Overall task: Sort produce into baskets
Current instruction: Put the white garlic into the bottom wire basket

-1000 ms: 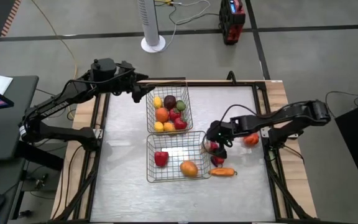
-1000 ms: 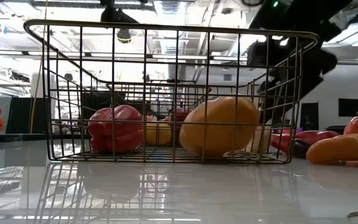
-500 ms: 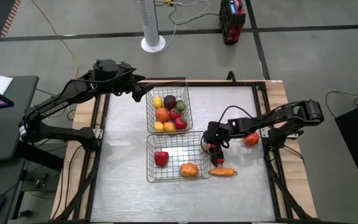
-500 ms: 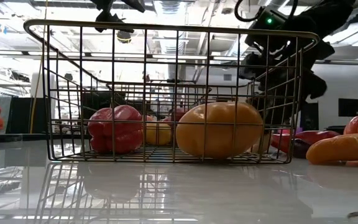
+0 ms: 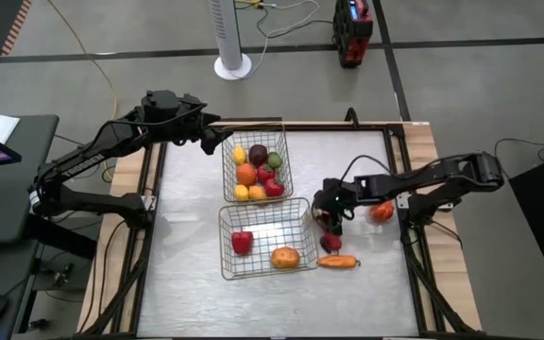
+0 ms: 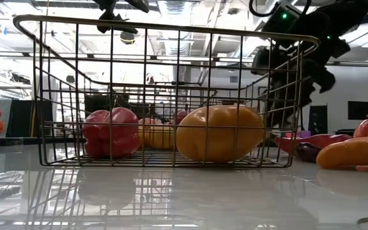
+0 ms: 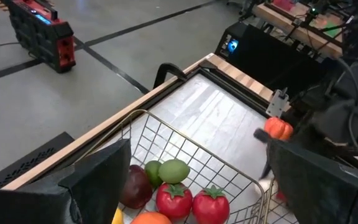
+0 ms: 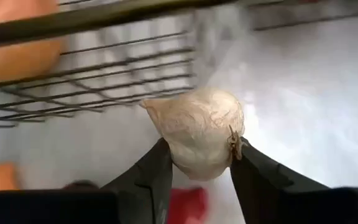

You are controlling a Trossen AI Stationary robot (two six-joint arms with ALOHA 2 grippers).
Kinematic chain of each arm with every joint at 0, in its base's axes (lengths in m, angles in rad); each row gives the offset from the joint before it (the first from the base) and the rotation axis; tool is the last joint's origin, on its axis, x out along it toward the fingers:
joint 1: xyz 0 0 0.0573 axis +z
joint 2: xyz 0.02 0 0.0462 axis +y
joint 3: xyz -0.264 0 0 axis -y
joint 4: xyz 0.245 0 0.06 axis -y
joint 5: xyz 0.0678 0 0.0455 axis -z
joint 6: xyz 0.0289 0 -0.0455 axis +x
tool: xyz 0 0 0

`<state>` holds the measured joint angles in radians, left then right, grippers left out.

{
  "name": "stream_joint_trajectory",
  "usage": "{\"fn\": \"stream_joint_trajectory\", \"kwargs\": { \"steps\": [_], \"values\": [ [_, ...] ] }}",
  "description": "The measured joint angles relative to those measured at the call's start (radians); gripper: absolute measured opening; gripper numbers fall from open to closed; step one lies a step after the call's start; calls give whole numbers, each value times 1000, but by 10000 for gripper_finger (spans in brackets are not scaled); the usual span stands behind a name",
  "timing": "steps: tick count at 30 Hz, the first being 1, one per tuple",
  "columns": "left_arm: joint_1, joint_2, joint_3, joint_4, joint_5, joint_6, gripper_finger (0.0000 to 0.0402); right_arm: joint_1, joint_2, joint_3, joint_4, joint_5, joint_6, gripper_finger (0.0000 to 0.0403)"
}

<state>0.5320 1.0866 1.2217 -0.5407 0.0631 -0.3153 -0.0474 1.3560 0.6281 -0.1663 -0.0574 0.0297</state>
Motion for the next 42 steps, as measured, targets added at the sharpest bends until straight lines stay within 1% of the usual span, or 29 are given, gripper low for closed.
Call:
{"fn": "stream_joint_trajectory", "kwargs": {
  "steps": [4,7,9,12,15,18,22,24,28,32,36,42],
  "values": [
    [0,0,0,1,0,0,363,-45,-87,0,-75,20,22,165],
    [0,0,0,1,3,0,363,-75,-164,0,-155,81,33,174],
    [0,0,0,1,34,-11,363,-94,-218,14,-210,111,53,177],
    [0,0,0,1,106,-26,363,-117,-293,59,-256,134,121,178],
    [0,0,0,3,150,-26,363,-133,-348,101,-230,139,176,177],
    [0,0,0,23,165,-26,363,-134,-371,123,-107,139,182,178],
    [0,0,0,52,166,-9,363,-112,-343,150,83,139,189,179],
    [0,0,0,63,170,0,363,-97,-310,166,165,138,230,179],
    [0,0,0,77,200,8,363,-63,-233,200,281,107,291,180],
    [0,0,0,85,241,11,363,-32,-153,243,280,12,361,180],
    [0,0,0,85,247,51,363,-7,-85,286,233,-102,393,180],
    [0,0,0,85,243,108,363,32,-26,364,36,-145,417,180]
  ]
}}
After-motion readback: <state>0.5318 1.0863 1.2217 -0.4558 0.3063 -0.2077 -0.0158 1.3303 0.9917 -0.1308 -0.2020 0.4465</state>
